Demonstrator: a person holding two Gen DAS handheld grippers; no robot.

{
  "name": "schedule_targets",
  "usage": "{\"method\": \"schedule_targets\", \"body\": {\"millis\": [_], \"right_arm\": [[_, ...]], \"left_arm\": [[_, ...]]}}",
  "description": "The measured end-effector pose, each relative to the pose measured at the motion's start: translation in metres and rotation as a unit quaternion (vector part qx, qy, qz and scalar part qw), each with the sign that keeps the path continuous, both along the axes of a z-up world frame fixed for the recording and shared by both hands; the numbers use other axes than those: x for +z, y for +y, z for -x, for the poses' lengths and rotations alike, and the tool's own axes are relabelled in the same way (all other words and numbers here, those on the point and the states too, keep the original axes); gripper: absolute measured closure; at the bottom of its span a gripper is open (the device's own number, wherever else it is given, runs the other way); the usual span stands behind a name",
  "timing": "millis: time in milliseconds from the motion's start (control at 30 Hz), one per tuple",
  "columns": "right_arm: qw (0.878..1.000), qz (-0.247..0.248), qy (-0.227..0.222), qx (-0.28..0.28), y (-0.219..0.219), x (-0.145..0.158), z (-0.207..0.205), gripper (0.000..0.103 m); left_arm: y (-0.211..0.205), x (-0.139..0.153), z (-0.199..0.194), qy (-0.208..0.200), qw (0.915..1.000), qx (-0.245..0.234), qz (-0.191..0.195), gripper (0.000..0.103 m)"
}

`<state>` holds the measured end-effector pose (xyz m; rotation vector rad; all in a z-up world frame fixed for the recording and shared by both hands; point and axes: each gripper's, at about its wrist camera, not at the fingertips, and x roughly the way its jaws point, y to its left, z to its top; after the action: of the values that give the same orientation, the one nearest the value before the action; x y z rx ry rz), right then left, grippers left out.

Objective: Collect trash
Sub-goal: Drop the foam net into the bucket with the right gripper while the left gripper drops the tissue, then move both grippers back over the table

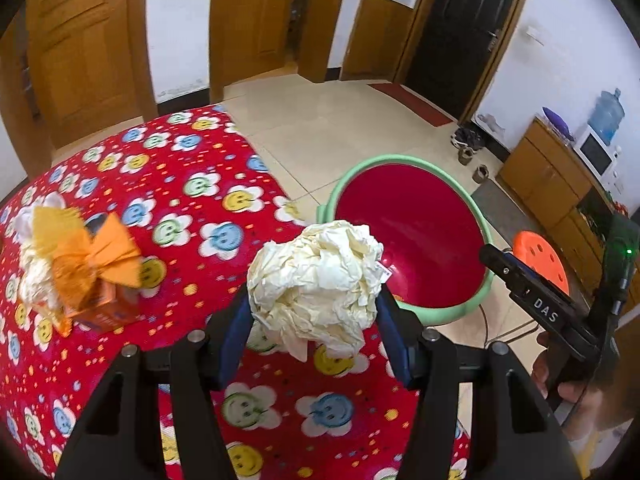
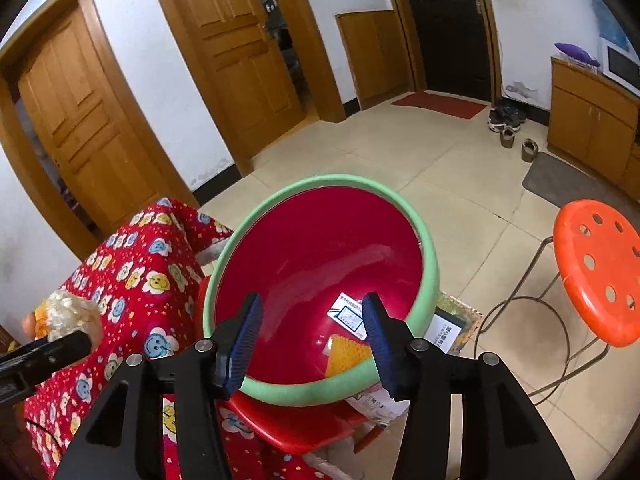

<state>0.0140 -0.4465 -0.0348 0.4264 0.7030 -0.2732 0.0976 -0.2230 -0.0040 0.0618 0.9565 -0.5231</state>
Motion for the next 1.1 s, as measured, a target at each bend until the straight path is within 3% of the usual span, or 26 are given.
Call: {"method": "schedule_targets", "body": {"millis": [633,833,1100], "right_arm": [[0.999,-0.020,-0.009,-0.044,-0.032,-0.005,0.030,0.048],[0.999,-0.023,-0.008,-0.048,-0.034,-0.006,0.028,0.048],[0.999,-0.021,-0.010,-0.045,-0.031,-0.002,0.030,0.048]], "left_arm": [[-0.088,-0.041,-0.024,0.009,0.9974,-0.066,-0.028,0.042],[-0.097,-0.041,-0.026,0.010,0.9977,-0.062,-0.025,0.030],[-0.082,-0.033,-0.024,0.010,0.9991,-0.040,-0.013,0.030]]}}
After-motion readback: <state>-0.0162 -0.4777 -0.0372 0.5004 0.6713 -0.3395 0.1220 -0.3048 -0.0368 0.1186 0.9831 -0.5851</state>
